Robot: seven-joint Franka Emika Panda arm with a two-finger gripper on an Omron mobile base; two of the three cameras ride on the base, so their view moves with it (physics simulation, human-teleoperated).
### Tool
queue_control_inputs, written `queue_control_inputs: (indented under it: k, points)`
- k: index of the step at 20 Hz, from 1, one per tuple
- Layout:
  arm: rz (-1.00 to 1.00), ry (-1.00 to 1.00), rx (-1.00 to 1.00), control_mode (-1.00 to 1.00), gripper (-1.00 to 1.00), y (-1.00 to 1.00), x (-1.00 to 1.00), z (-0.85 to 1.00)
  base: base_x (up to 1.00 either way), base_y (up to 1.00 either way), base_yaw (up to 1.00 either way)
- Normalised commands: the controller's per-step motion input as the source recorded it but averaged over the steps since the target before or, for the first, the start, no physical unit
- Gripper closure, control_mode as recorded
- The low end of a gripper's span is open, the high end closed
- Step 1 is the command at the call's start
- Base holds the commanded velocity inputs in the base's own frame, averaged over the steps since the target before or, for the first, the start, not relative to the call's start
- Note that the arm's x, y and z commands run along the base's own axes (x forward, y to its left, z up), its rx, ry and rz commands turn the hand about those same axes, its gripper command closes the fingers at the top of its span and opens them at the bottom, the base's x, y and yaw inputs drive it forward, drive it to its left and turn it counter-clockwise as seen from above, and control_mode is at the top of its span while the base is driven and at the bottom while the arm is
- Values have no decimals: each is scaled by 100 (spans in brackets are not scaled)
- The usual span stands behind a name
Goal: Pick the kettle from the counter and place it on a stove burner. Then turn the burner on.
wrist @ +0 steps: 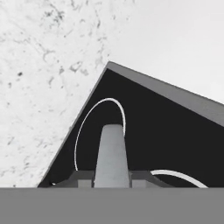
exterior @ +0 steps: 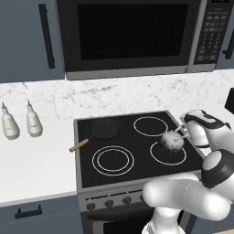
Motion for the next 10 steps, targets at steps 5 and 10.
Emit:
queue_control_inputs:
  k: [5, 10]
  points:
    - [0, 0, -1, -100, 100, 0, 0, 0, 0, 0, 0]
    - [1, 1, -7, -100, -100, 31, -7, -3, 0, 0, 0]
